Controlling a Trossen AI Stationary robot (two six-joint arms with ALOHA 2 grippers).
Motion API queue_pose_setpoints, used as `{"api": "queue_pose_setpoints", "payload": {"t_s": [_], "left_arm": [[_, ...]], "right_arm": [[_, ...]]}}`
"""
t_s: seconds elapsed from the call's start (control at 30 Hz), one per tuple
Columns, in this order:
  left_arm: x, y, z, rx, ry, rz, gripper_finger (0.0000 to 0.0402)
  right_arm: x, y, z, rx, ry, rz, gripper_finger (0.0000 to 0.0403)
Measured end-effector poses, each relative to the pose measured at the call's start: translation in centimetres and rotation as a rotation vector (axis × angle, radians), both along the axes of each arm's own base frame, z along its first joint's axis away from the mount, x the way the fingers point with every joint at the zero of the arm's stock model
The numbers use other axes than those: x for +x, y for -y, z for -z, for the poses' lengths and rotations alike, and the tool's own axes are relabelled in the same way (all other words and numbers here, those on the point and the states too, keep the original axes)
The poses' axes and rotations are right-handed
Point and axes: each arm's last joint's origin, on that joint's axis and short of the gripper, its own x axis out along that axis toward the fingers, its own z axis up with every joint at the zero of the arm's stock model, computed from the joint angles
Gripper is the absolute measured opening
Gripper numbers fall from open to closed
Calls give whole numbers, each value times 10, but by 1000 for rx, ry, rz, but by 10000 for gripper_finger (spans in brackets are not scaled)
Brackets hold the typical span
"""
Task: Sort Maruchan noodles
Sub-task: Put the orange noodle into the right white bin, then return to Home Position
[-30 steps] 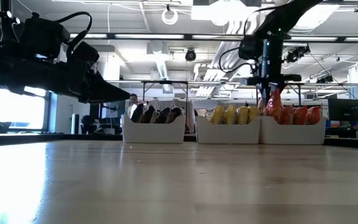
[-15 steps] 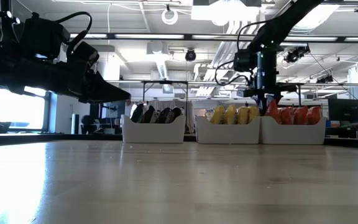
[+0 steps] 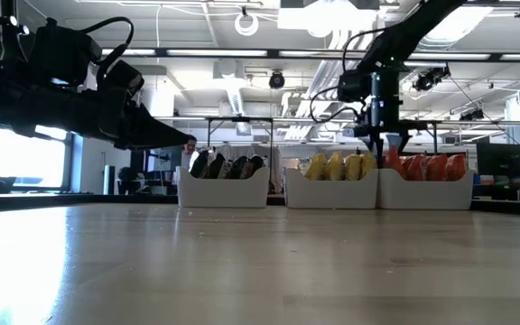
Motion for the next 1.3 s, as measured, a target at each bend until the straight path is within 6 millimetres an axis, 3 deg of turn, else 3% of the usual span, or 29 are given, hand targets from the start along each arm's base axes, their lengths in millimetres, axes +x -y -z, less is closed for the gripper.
{"api": "queue_pose_setpoints", "payload": {"t_s": [0.33,0.53,0.63,0.77,1.03,1.17,1.3], "left_arm": [[0,0,0,0,1,0,35],[0,0,0,0,1,0,35],[0,0,0,0,1,0,35],[0,0,0,0,2,0,35],[0,0,0,0,3,1,35],[4,0,-4,2,21,1,35],[10,0,-8,-35,53,30,35]], "right_arm": [[11,2,-44,-27,-27,-184,161],[16,-17,-65,-102,-18,-345,161],[11,-31,-65,-185,28,-392,160],[3,-59,-48,-315,204,-516,145],[-9,-136,8,-658,628,-814,105],[-18,-165,35,-756,780,-867,94],[-31,-179,61,-708,821,-789,92]]}}
